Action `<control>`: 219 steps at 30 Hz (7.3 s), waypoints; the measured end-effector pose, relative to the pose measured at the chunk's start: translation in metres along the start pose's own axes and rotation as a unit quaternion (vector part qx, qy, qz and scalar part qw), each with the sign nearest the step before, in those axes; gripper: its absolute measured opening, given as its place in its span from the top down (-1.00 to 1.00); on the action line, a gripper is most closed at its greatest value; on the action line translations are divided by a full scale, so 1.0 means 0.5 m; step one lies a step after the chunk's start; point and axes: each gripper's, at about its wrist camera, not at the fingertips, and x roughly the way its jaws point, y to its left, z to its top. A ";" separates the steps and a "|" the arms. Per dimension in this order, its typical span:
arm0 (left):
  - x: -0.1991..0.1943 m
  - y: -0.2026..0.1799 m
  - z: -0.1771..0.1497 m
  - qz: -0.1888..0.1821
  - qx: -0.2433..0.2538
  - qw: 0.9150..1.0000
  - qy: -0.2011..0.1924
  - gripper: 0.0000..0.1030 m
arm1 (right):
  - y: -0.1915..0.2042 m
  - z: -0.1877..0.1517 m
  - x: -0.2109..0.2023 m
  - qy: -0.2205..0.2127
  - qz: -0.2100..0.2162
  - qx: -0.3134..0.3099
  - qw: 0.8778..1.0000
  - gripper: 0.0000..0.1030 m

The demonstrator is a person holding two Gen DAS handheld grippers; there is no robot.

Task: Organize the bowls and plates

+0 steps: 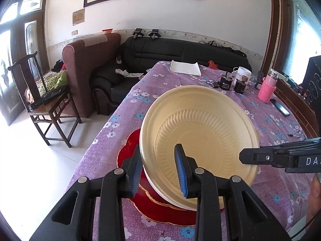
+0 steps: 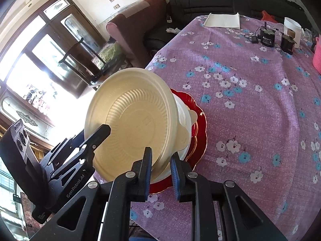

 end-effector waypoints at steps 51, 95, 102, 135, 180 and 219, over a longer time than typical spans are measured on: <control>0.088 0.193 -0.068 -0.086 -0.145 0.981 0.094 0.20 | -0.152 -0.024 0.060 0.005 0.004 0.069 0.998 0.39; 0.147 -0.028 -0.031 -0.074 -0.045 0.994 0.068 0.85 | -0.215 -0.082 -0.018 -0.072 -0.039 0.084 0.993 0.76; 0.177 -0.174 -0.031 -0.111 -0.001 0.990 0.086 0.85 | -0.316 -0.137 -0.115 -0.105 -0.062 0.129 0.984 0.76; 0.229 -0.391 -0.059 -0.120 0.078 0.986 0.088 0.79 | -0.487 -0.236 -0.208 -0.157 -0.119 0.202 0.959 0.77; 0.188 -0.365 -0.080 -0.097 0.086 0.989 0.078 0.02 | -0.449 -0.260 -0.212 -0.145 -0.143 0.195 0.959 0.62; 0.027 -0.355 -0.155 -0.091 0.155 0.982 -0.064 -1.00 | -0.400 -0.386 -0.276 -0.281 -0.286 0.131 0.907 -0.83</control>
